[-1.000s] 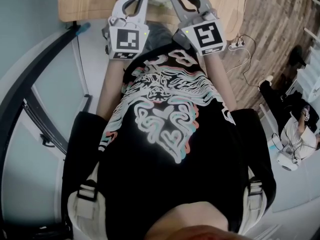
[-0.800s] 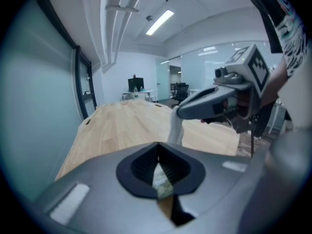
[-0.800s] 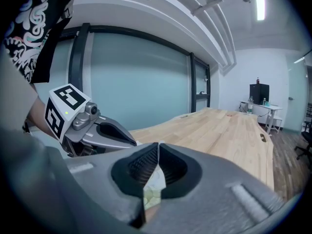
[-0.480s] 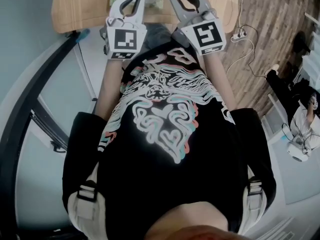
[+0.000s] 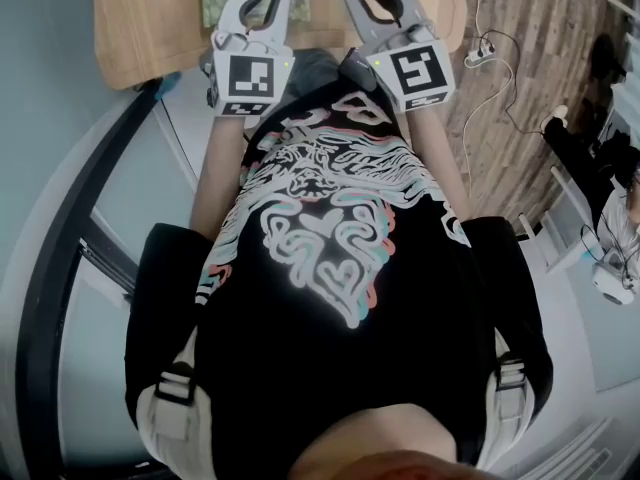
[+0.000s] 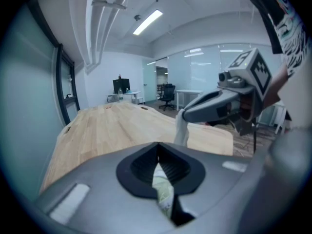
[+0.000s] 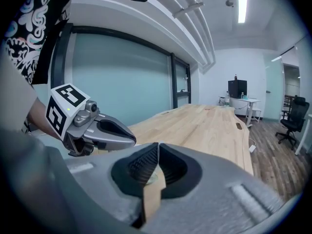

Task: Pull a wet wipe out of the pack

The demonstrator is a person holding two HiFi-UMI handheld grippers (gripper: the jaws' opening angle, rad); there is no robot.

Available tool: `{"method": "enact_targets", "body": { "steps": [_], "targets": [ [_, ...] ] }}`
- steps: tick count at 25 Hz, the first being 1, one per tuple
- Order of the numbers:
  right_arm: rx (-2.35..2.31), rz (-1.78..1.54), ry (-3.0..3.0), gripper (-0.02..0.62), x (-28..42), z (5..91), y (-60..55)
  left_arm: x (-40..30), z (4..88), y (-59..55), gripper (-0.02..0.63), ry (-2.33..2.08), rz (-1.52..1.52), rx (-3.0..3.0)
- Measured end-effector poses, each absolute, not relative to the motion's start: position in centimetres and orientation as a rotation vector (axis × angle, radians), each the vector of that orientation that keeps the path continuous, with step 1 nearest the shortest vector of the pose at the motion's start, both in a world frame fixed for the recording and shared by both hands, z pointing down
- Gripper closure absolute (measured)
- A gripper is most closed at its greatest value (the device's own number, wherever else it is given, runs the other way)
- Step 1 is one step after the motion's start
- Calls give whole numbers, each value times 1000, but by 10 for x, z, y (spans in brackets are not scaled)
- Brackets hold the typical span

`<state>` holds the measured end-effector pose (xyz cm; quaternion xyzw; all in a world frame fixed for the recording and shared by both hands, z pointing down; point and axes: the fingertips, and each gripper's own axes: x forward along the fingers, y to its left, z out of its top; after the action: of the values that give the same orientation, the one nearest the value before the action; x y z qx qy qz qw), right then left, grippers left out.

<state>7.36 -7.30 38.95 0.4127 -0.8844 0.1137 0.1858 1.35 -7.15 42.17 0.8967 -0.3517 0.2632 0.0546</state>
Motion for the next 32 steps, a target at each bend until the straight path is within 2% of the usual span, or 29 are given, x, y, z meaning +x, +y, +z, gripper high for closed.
{"method": "enact_targets", "body": {
  "steps": [32],
  "targets": [
    [1349, 463, -2339, 589, 132, 426, -66, 62, 441, -60, 618, -903, 837, 2695]
  ]
}}
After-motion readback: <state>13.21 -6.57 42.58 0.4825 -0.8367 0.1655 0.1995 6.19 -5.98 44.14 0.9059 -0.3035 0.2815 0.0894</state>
